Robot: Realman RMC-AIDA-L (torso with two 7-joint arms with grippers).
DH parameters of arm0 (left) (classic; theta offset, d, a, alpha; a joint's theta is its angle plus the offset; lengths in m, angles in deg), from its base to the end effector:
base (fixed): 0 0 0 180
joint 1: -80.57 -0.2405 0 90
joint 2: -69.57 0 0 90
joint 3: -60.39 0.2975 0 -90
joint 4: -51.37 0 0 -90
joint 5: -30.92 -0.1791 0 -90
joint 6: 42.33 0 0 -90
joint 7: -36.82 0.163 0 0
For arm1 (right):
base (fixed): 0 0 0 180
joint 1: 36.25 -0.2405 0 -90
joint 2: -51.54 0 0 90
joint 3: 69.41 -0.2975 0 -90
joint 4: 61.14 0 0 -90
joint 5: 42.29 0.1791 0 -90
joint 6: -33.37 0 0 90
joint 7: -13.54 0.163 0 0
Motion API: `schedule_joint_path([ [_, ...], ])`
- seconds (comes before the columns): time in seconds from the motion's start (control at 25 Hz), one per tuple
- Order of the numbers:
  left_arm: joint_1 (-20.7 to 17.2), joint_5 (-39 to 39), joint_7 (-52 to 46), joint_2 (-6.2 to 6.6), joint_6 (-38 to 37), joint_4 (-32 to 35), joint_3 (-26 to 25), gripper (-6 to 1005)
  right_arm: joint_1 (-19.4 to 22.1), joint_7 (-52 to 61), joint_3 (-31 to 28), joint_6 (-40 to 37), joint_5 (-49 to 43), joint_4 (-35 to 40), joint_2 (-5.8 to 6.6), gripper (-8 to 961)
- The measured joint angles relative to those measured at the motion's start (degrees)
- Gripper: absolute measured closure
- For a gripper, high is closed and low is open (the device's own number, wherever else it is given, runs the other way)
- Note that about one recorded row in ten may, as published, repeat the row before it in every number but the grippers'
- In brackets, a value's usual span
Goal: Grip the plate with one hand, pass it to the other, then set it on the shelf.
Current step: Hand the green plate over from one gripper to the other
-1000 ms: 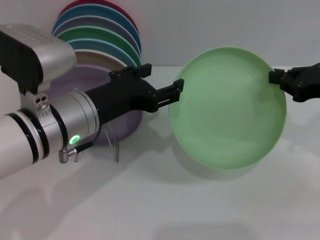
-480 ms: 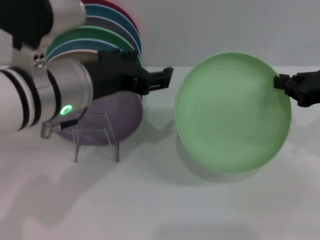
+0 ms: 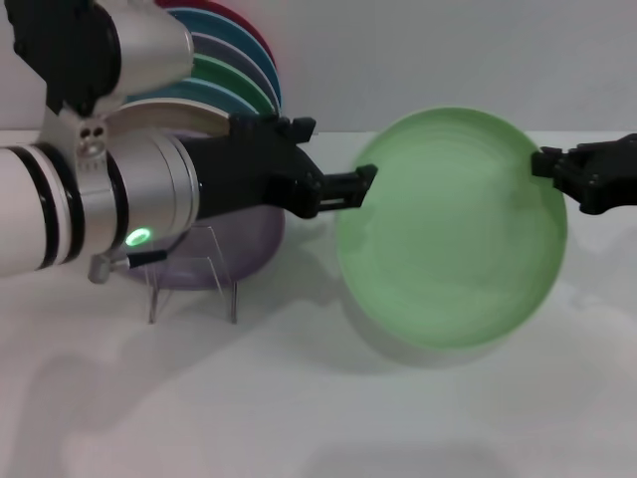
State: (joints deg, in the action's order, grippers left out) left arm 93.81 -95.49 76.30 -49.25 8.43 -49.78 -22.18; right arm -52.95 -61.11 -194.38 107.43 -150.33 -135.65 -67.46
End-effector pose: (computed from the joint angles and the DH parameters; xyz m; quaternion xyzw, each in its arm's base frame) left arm -0.1418 0.3167 -0.0333 -0.9270 -0.1759 -0.1604 0.2900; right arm 0.2635 0.3417 0.0394 -0.9000 0.2419 0.1892 0.3092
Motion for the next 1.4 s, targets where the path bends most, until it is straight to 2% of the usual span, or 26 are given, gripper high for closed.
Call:
schedule_joint_path([
  [0.4, 2.7, -0.1, -2.2, 0.28, -0.7, 5.4, 0.6, 178, -0.9, 0.3, 1.3, 0.2, 0.4, 0.2, -0.08, 924],
  [0.68, 3.7, -0.1, -2.8, 0.31, -0.9, 6.7, 0.8, 178, -0.9, 0.2, 1.8, 0.2, 0.7, 0.0, -0.09, 923],
  [0.88, 3.8, 0.2, 0.9, 0.31, -1.5, 6.9, 1.1, 178, -0.9, 0.1, 2.1, 0.2, 0.8, 0.0, -0.09, 923],
  [1.16, 3.7, 1.7, 1.6, 0.4, -3.5, 7.6, 1.5, 580, -0.6, 0.0, 2.0, 0.2, 1.7, 0.2, -0.07, 922],
  [1.4, 4.1, 2.2, 2.1, 0.39, -3.8, 7.9, 1.6, 756, -0.1, -1.4, 1.6, 1.9, 6.4, 2.4, 0.18, 921],
])
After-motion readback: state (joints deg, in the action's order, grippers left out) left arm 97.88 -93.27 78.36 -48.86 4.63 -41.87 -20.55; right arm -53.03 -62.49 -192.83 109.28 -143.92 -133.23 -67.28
